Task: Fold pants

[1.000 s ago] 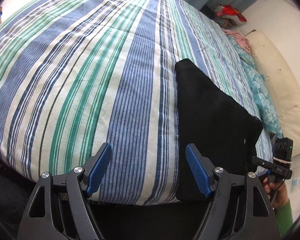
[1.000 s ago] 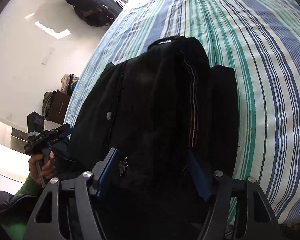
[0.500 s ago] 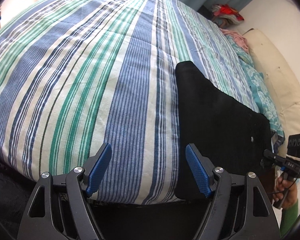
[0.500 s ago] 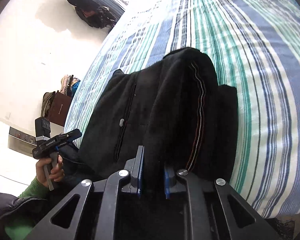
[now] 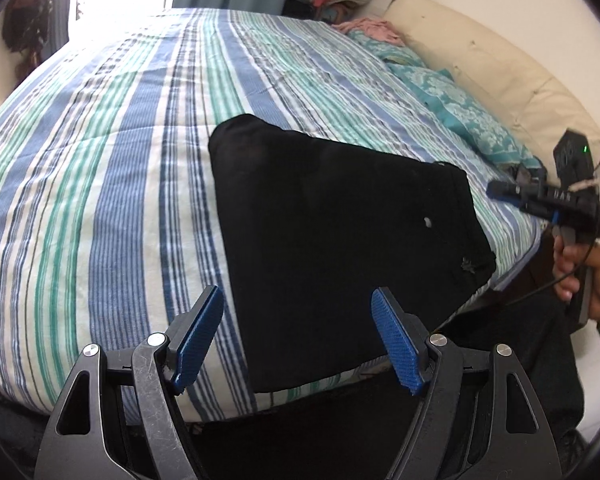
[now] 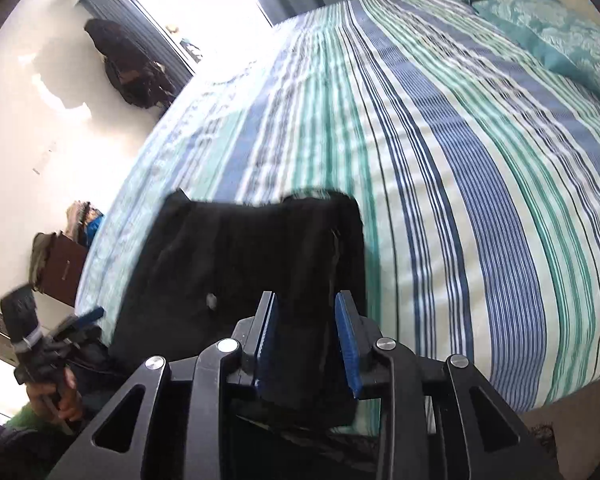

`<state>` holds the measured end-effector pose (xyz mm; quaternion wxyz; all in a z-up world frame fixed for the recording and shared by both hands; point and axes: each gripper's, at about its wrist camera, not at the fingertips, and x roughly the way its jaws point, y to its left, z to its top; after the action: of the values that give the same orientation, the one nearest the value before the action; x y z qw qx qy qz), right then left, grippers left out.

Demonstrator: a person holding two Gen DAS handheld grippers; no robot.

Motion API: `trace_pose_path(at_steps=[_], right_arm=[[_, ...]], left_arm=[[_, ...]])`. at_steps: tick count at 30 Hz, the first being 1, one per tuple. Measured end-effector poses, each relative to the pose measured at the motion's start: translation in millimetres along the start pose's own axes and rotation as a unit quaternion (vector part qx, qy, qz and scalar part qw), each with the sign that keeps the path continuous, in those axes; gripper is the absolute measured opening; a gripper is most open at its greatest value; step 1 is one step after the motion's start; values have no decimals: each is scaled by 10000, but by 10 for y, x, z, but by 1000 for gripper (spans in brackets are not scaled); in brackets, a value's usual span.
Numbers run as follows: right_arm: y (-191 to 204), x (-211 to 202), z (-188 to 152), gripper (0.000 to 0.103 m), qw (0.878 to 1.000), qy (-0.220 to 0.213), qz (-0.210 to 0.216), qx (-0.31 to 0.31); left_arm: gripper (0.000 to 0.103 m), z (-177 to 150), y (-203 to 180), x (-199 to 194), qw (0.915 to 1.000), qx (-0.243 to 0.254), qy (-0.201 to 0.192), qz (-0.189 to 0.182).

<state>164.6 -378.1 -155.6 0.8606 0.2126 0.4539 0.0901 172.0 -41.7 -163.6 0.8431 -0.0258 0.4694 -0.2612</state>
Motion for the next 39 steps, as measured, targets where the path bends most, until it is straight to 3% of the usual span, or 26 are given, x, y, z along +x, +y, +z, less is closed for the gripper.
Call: trace_pose_path(at_steps=[2,4,5,6,7,9,15,20,24,28,32,34,36,37,39], right_arm=[[164,-5,160,31,9991,-235,341,-111],[313,230,229,31,9982,-269,525,-123],[267,385,248,31,9989,-205,430,-27],[211,588,233,19,9999,-71,110,90],[99,775,202,14,9994,116,-187,252],[-129,930,106,9,9977,192,-124,644],[1,388,50,14,9982,-116,-229,533],[283,-5,-183,14,9991,102,-395,-130],[480,12,-511,15,9973,371,-414,-478],[397,356,-792,15,9858,913,-1266,-622],[355,244,-825,15,9893,695,-1223,-392],[371,139,-838,21,9888,506,-1347,-389],[362,34,-860,72,9862,212,-1611,-327],[344,-33,-878,80,9844,-6,-1743,-246],[308,-178,-916,82,9811,-408,-1892,-45]], left_arm=[[78,-3,-72,101,9999,114,122,-38],[78,-30,-132,226,9989,306,325,161],[78,-47,-154,276,9979,413,401,289],[79,-65,-167,311,9972,490,457,323],[80,-85,-165,328,9970,512,494,319],[81,-107,-129,320,9972,418,544,297],[81,-110,32,86,9992,-88,377,129],[81,-47,85,-17,9993,-244,192,188],[81,-80,92,32,9990,-182,269,321],[81,-124,82,116,9979,-155,437,442],[81,-105,143,9,9976,-235,279,587],[83,-70,198,-5,9966,-360,245,702],[88,-56,246,8,9947,-455,260,880],[89,-52,253,18,9934,-472,267,1010],[91,-59,279,34,9911,-473,291,1208]])
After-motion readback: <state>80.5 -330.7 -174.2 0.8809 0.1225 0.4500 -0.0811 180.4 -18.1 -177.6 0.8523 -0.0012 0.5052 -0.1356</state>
